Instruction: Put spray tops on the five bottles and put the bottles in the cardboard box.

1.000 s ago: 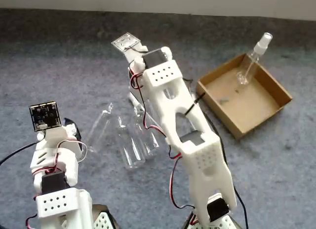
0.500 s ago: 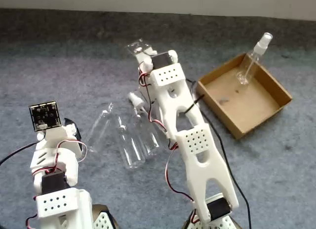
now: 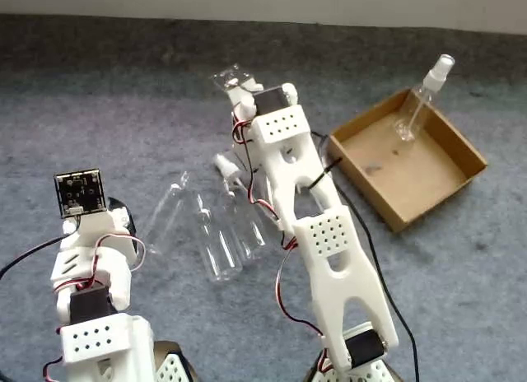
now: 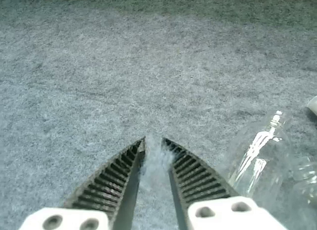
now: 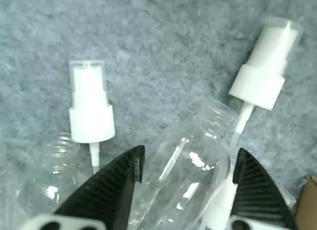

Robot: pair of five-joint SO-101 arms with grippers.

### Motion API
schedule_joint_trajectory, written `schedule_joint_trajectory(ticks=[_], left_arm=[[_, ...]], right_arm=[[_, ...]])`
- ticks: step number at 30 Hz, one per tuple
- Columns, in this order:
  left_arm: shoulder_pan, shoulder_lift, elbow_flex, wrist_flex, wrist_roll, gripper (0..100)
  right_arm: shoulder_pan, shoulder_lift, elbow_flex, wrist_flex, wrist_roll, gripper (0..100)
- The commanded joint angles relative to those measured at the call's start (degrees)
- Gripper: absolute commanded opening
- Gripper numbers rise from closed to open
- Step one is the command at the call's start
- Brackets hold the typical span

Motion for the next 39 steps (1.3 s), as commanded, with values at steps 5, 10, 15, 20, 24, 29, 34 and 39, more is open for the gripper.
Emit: schedule_joint_trajectory(ticks=[5, 10, 15, 20, 24, 29, 34, 39], left_arm=[[1.45, -0.48, -0.04, -1.32, -0.97, 1], [1.45, -0.48, -0.04, -1.32, -0.97, 1], [1.45, -0.48, -0.04, -1.32, -0.97, 1], [1.45, -0.48, -0.04, -1.32, -0.97, 1], [1.45, -0.48, -0.04, -1.32, -0.97, 1], [1.45, -0.48, -0.04, -1.32, -0.97, 1], [1.45, -0.48, 0.57, -1.41, -1.05, 1], [2.95, -0.48, 0.75, -1.41, -1.14, 1]], right_arm=[[0.31, -1.71, -3.38, 1.27, 0.09, 31.9], [-0.66, -1.71, -3.38, 1.27, -3.87, 31.9], [-0.22, -1.10, -2.51, 1.27, -6.07, 31.8], [-0.22, -1.63, 3.82, 1.27, -6.07, 31.7], [-0.22, -1.19, 5.41, 1.19, -6.07, 22.1], [-0.13, -1.71, 4.26, 1.19, -5.89, 9.3], [-0.22, -1.71, -4.70, 1.19, -5.80, 9.3], [-0.22, -1.71, -16.84, 1.27, -5.89, 9.3]])
